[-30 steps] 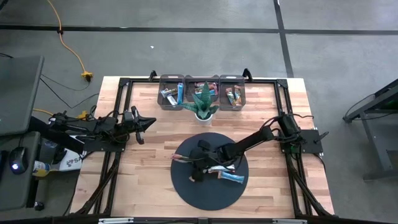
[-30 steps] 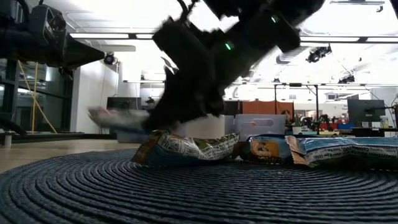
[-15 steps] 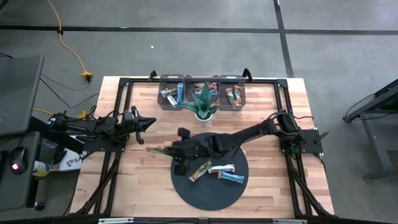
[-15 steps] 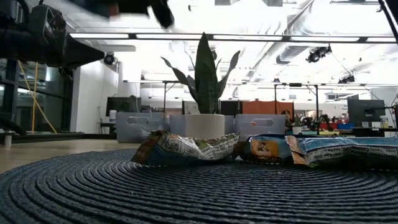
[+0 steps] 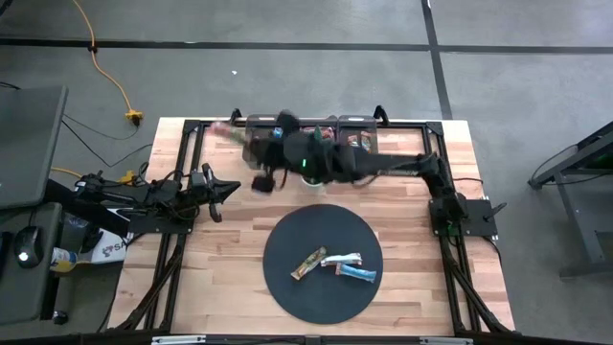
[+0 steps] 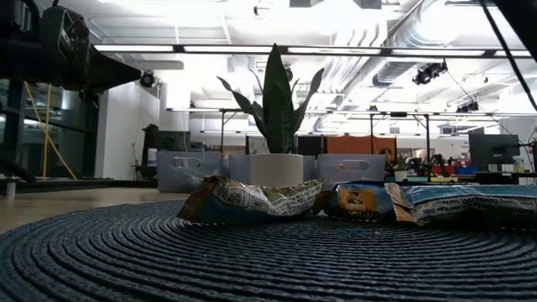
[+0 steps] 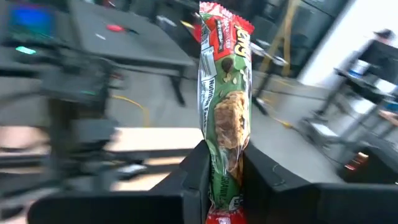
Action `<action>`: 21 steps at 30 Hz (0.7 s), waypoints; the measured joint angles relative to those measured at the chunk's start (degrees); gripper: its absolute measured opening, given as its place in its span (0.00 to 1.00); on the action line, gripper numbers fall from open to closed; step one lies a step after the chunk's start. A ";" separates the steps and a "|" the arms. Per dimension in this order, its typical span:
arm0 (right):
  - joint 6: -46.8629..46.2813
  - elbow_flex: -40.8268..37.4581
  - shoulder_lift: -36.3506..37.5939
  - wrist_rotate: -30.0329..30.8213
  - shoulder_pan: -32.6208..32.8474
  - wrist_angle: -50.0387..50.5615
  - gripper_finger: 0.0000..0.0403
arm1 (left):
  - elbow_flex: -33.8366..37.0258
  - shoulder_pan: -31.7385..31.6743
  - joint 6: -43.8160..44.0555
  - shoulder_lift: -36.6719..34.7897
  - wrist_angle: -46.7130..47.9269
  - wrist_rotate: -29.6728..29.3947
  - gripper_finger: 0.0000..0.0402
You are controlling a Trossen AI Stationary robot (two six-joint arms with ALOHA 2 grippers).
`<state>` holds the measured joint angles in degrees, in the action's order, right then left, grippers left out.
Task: Pick and place Granola Bars by type
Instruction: Put the red granola bar into the middle black bin
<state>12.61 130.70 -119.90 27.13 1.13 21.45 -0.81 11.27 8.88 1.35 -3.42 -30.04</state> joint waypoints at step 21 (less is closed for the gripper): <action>3.01 -2.34 0.39 -16.17 -30.51 34.91 0.13 | 0.00 0.00 0.00 0.01 0.00 0.00 0.00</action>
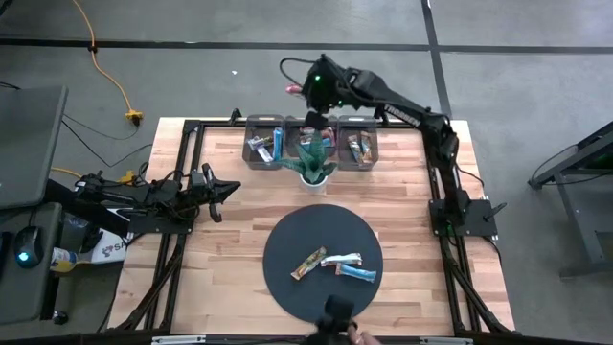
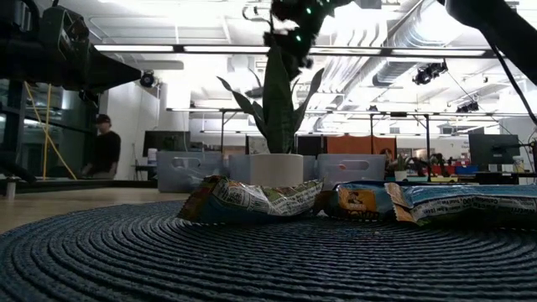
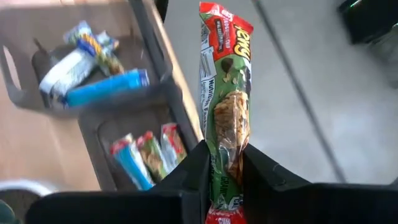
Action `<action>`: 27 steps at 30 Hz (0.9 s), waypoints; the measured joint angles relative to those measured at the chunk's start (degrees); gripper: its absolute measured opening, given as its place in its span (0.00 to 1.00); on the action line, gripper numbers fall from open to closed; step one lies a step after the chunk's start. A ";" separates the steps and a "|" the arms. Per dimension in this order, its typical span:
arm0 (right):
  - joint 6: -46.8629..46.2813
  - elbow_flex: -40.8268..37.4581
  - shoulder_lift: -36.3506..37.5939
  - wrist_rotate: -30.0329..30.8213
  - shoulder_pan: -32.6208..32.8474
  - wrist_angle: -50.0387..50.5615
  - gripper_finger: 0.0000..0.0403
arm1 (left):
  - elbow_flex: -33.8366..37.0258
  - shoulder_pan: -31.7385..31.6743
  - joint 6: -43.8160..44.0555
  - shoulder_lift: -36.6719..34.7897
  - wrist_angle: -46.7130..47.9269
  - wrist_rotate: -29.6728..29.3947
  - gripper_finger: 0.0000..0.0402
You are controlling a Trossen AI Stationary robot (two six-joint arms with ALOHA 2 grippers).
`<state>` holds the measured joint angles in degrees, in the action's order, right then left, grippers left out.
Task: Pick and place Granola Bars by type
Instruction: Put the red granola bar into the middle black bin
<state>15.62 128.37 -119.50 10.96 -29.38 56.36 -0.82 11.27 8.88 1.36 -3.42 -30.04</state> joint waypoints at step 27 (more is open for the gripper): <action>1.40 -23.10 0.11 -21.73 -8.16 -9.67 0.12 | 0.01 0.00 0.00 -0.01 0.00 0.00 0.00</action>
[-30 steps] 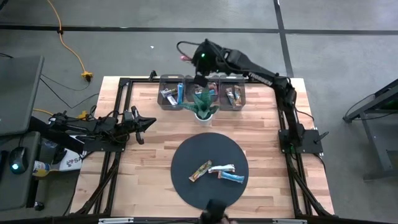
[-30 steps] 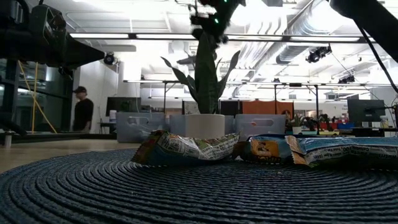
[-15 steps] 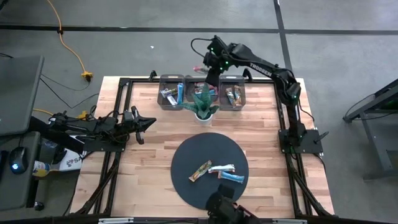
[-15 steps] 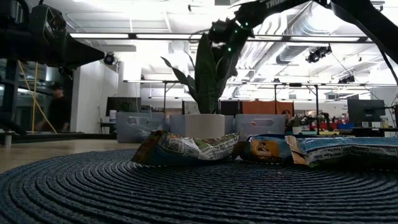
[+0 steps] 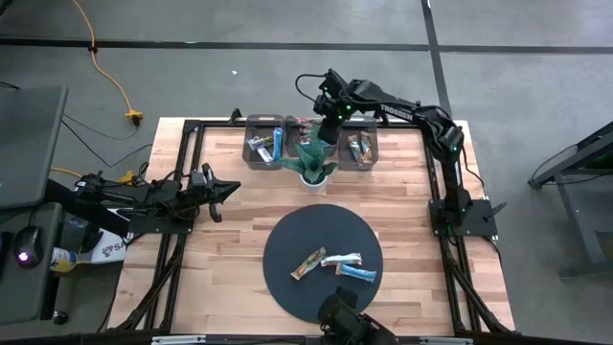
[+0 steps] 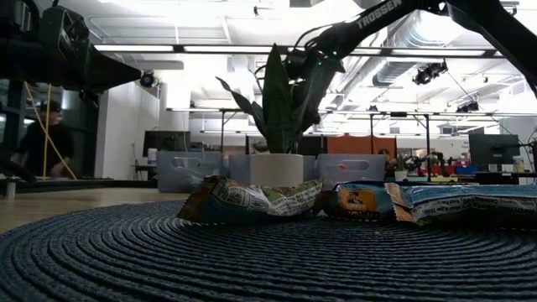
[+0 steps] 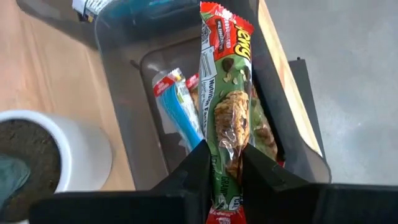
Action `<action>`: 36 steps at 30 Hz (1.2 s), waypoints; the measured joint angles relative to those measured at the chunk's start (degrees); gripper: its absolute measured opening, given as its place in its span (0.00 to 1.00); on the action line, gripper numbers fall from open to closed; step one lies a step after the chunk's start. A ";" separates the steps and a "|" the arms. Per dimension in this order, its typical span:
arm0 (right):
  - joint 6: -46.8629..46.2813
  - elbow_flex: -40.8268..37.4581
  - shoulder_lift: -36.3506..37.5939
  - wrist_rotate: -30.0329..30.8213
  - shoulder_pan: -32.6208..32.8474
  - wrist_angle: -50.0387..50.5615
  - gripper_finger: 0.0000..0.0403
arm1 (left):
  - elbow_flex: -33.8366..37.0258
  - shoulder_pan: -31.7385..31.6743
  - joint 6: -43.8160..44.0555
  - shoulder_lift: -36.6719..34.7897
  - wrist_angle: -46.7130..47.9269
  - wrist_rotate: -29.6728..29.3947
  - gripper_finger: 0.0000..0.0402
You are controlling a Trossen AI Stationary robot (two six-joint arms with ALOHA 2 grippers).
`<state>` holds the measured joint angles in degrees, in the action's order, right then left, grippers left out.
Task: Pick and place Granola Bars by type
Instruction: Put the red granola bar into the middle black bin, then put the orange granola bar into the right black bin
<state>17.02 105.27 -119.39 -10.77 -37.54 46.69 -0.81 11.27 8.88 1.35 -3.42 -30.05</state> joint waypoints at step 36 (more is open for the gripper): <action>-0.44 -2.50 -0.05 0.87 -0.70 -2.62 0.34 | -0.01 0.00 0.00 0.01 0.00 -0.01 0.00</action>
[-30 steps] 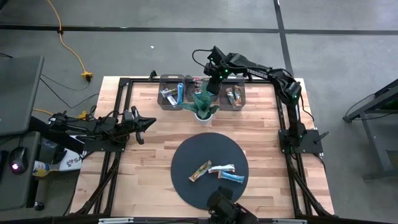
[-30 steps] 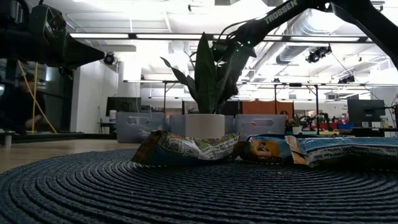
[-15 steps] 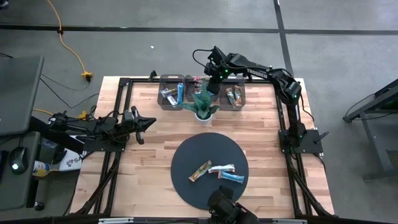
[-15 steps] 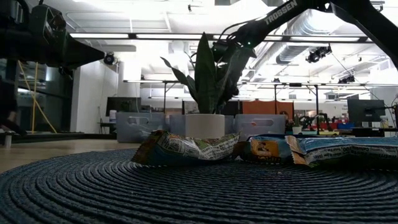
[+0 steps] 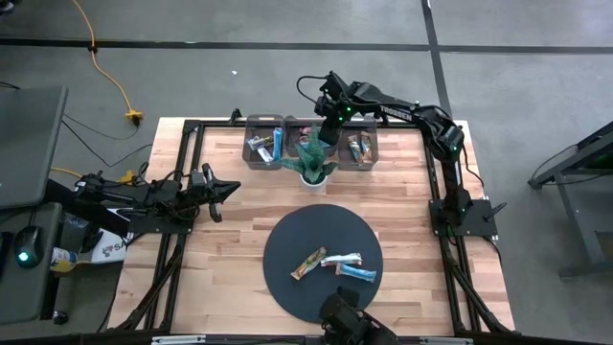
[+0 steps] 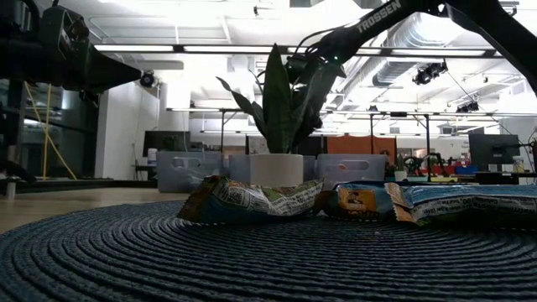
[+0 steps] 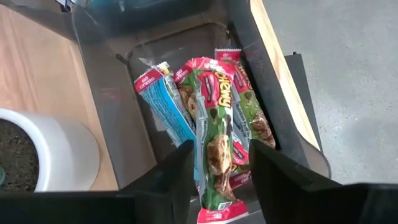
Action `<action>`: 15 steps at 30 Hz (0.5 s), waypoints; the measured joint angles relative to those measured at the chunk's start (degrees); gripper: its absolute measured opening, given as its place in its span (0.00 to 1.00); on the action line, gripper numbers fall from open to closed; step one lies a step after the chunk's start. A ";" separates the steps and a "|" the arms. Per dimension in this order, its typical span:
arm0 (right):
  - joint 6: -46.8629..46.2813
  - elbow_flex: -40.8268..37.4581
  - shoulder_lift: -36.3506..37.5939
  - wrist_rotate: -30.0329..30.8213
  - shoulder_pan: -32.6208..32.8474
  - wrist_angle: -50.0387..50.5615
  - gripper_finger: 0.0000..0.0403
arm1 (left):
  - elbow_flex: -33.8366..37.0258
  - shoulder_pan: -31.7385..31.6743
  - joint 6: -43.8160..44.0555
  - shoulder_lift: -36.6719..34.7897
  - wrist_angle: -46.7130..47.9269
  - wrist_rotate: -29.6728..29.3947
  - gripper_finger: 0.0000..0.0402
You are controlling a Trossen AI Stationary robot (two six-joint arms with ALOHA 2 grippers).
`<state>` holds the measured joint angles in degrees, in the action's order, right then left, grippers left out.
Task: Pick and place Granola Bars by type
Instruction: Put the orange granola bar into the right black bin
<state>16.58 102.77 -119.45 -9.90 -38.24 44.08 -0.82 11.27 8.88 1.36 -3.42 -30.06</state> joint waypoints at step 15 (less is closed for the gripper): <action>1.65 12.66 -0.04 7.30 0.00 1.10 0.35 | 0.00 -0.01 0.00 -0.01 0.00 0.01 0.00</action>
<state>18.23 115.43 -119.48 -2.60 -38.24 45.18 -0.82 11.26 8.88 1.36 -3.42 -30.05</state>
